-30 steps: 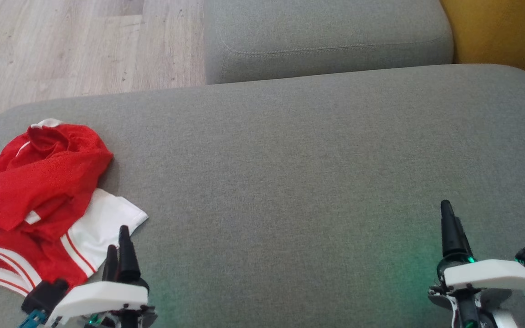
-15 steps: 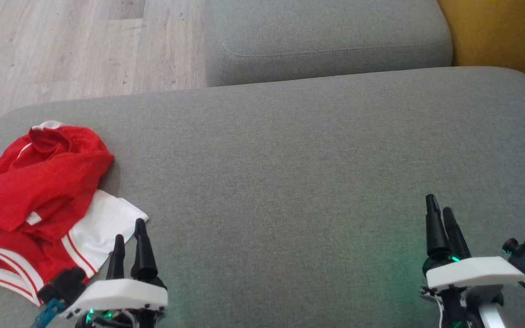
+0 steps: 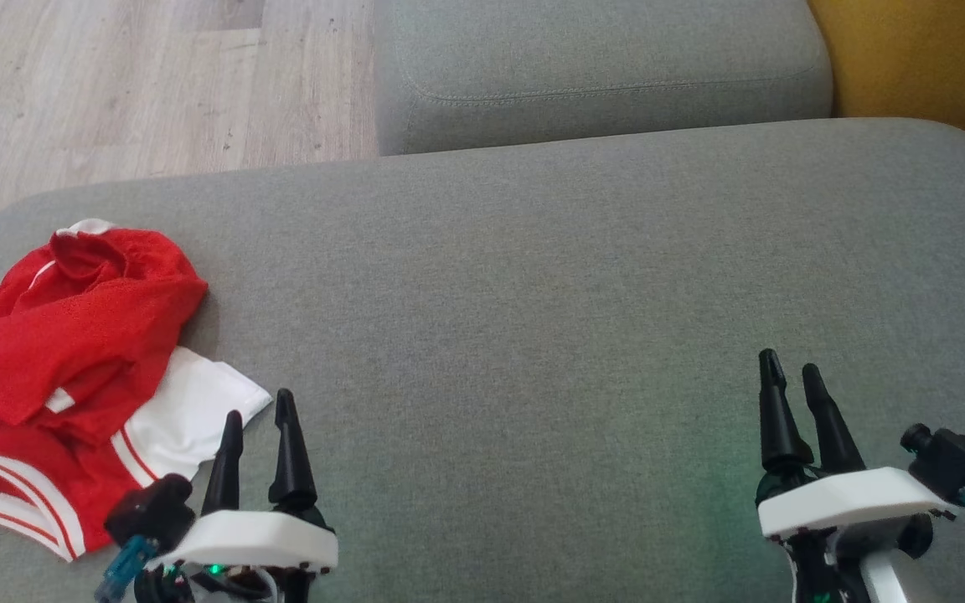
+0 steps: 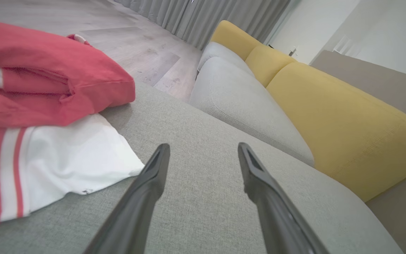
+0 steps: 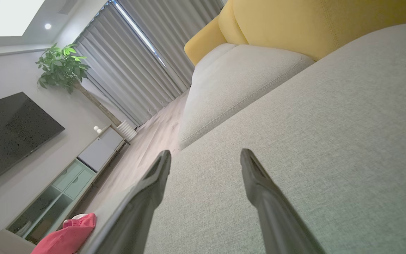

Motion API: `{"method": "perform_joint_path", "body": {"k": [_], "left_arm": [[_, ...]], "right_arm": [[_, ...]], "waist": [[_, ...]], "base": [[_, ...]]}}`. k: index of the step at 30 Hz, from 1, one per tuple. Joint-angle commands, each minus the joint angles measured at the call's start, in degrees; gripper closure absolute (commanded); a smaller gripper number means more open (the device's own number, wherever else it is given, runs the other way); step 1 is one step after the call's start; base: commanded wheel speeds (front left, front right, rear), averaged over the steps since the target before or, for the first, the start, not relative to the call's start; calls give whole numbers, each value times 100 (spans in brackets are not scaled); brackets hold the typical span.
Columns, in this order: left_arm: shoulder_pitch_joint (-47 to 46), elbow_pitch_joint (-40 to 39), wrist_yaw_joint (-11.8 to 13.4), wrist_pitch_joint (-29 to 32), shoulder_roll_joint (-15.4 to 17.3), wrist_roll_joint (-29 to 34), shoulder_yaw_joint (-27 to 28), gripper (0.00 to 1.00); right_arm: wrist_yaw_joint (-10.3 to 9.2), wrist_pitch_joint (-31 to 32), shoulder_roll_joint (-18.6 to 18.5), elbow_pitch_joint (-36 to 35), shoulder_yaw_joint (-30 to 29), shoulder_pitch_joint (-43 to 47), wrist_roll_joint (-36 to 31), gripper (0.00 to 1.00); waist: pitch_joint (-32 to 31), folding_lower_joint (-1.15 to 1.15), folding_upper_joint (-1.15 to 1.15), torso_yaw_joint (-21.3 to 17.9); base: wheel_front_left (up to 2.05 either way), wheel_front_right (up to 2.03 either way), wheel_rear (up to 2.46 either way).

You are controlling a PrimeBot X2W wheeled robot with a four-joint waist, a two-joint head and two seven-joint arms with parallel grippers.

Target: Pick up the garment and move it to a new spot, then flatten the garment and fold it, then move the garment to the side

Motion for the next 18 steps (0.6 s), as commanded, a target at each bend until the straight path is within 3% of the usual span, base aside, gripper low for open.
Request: {"method": "perform_joint_path", "body": {"k": [1, 18], "left_arm": [[-308, -244, 51, -99, 62, 225, 34, 0], [-313, -320, 314, -371, 83, 1372, -198, 0]], "right_arm": [[58, -112, -65, -241, 128, -259, -226, 0], [70, -382, -81, -294, 321, -273, -1667, 0]], "waist": [[3, 0, 0, 2], [26, 0, 0, -31]], "base": [[0, 0, 0], [0, 0, 0]]}}
